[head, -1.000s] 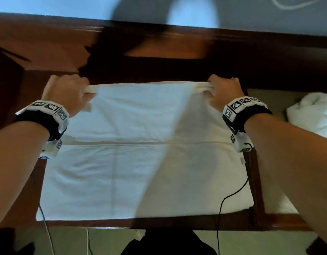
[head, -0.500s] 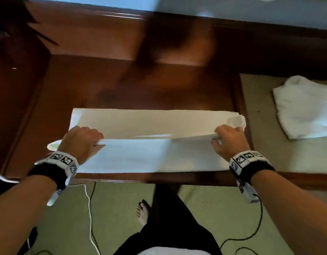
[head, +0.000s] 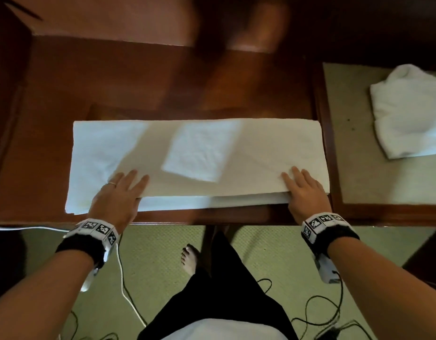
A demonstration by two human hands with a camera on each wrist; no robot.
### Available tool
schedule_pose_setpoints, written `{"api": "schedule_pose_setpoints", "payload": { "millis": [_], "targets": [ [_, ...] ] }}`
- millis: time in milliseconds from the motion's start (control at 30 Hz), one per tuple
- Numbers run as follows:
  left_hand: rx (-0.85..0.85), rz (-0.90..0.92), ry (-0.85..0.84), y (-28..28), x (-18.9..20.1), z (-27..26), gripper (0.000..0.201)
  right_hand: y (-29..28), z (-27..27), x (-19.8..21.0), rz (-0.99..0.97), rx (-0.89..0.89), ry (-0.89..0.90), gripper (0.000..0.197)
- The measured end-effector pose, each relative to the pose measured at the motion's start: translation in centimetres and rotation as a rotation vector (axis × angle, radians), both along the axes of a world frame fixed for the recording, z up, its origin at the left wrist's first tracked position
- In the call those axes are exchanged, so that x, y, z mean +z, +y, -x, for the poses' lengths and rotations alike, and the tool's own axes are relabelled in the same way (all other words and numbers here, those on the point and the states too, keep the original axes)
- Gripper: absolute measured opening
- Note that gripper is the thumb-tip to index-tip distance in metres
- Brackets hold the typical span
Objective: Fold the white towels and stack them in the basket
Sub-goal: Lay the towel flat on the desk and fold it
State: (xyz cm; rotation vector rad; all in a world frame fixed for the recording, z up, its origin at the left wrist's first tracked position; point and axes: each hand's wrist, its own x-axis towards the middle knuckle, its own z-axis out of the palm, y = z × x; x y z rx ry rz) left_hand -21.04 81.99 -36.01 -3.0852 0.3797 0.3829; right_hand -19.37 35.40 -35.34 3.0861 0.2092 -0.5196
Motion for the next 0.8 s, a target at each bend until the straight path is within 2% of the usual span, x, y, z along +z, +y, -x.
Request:
{"api": "schedule_pose_setpoints", "payload": {
  "millis": [167, 300, 400, 500, 633, 733, 800],
  "targets": [
    [-0.094, 0.009, -0.008, 1.2, -1.0, 2.6, 0.071, -1.3, 2.3, -0.9, 0.023, 0.003, 0.079, 0.082],
    [-0.098, 0.016, 0.001, 1.4, -1.4, 2.3, 0.078, 1.4, 1.7, -0.7, -0.001, -0.017, -0.042, 0.072],
    [-0.021, 0.007, 0.002, 3.0, -1.4, 1.7, 0.089, 6.1, 1.1, -1.2, -0.091, 0.154, -0.139, 0.068],
    [0.046, -0.056, -0.041, 6.0, -1.3, 1.8, 0.083, 9.3, 0.7, -1.8, -0.135, 0.267, -0.178, 0.064],
    [0.037, -0.077, -0.062, 10.7, -0.9, 2.9, 0.070, 8.6, 1.5, -2.4, -0.169, 0.340, -0.171, 0.056],
    [-0.015, -0.128, 0.076, 11.6, -0.4, 3.8, 0.071, 8.0, 3.0, -2.4, -0.125, 0.437, -0.082, 0.050],
    [0.012, -0.139, 0.133, 10.7, 0.5, 4.0, 0.061, 8.3, 3.1, -1.7, -0.145, 0.399, -0.061, 0.043]
  ]
}}
